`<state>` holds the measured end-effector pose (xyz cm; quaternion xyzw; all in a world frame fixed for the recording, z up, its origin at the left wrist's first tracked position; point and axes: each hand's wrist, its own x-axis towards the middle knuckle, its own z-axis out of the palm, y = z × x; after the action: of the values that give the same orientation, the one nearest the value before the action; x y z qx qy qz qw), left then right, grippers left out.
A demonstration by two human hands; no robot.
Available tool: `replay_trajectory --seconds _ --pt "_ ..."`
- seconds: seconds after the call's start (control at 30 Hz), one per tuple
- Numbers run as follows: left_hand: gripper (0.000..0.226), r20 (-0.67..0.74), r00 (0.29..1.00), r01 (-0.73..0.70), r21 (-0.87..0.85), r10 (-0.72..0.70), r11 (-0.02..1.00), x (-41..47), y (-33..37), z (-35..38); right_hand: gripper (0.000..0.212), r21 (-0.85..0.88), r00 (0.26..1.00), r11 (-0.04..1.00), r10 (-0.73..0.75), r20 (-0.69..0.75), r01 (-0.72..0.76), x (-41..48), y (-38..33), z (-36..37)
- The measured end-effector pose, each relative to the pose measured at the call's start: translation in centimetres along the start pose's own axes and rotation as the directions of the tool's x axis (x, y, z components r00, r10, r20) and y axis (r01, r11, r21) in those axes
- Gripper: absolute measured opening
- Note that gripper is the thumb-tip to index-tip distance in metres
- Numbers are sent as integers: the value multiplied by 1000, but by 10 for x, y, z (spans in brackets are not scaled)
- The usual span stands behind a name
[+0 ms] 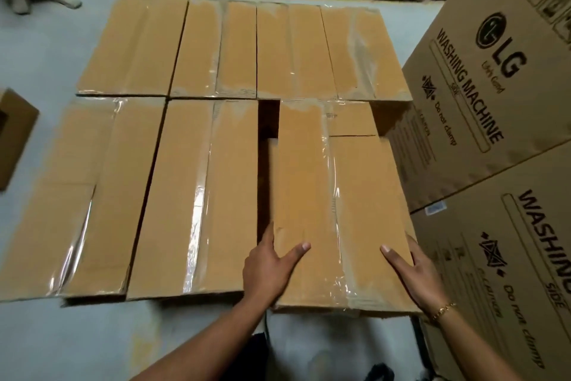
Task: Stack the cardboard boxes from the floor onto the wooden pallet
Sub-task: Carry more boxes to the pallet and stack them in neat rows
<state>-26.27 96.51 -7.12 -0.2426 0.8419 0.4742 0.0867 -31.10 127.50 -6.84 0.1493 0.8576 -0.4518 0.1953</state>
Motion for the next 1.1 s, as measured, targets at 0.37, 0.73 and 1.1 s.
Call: replay_trajectory --seconds 0.37,0.73,1.1 --pt "87 -79 984 146 -149 -159 978 -49 -68 57 83 12 994 999 -37 98 36 -2 49 35" --pt "58 -218 899 311 -295 -381 903 -69 -109 75 76 92 987 994 46 152 -61 -12 86 67" --pt "146 254 669 713 -485 -698 507 -85 -132 86 109 140 980 978 133 145 -153 2 85 76"
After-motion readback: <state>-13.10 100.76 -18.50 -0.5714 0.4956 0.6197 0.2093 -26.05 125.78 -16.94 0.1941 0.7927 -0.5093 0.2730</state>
